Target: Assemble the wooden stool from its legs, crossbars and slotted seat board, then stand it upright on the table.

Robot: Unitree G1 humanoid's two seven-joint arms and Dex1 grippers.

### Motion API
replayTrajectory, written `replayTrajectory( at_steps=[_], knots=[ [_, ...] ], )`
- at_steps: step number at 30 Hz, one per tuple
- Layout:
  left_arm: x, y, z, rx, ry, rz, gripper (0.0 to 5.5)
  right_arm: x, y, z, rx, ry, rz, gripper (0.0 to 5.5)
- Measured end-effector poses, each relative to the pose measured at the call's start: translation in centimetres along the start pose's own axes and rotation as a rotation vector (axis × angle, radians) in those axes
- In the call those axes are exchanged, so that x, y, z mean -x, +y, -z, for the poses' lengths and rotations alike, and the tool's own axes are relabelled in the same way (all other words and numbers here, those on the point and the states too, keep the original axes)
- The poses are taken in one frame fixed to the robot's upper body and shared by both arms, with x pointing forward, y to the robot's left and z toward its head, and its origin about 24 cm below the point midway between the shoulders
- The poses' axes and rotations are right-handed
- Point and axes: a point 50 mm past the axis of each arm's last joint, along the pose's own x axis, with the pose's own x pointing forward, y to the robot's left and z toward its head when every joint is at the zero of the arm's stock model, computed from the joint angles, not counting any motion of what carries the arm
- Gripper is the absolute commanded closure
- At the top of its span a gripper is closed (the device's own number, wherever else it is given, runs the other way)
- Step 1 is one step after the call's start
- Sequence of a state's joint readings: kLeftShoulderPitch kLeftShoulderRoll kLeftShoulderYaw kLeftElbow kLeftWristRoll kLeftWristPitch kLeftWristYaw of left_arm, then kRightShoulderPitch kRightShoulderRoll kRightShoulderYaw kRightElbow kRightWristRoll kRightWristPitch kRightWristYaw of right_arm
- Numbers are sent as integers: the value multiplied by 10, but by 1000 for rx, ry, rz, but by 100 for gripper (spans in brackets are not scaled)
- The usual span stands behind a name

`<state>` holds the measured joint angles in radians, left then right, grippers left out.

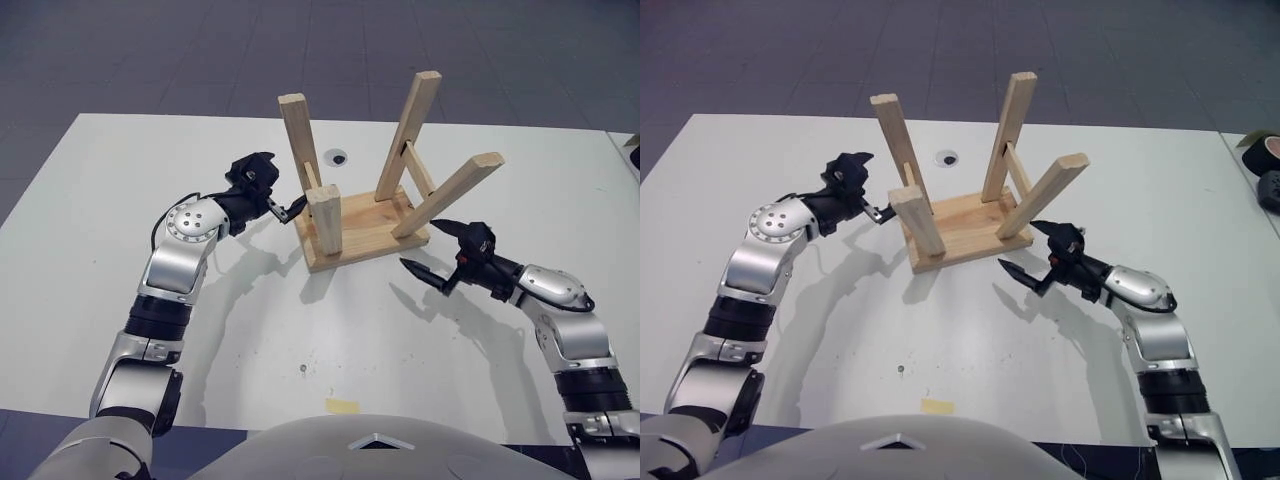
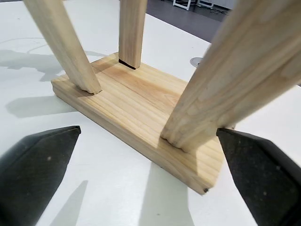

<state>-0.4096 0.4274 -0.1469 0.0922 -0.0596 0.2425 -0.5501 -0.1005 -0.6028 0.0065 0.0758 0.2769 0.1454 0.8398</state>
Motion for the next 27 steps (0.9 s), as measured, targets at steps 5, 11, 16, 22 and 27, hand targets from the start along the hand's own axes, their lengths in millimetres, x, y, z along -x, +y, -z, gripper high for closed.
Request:
replayTrajectory(
  at_steps=[5, 11, 16, 22, 27],
  knots=[
    [2, 4, 2, -19, 16, -14, 11, -11, -19, -1, 75, 44, 18, 10],
    [31, -9, 22, -22, 70, 144, 11, -21, -15, -16, 57, -58, -128, 10],
    [71, 14, 60, -147, 247, 152, 11, -13, 2, -17, -5, -97, -203, 10],
    [82, 25, 45, -86, 148, 175, 11, 2, 34, -19, -117, -87, -327, 10],
    [74, 5, 25, 82, 37, 354, 11, 3, 33, -17, -72, -60, -261, 10]
  ],
)
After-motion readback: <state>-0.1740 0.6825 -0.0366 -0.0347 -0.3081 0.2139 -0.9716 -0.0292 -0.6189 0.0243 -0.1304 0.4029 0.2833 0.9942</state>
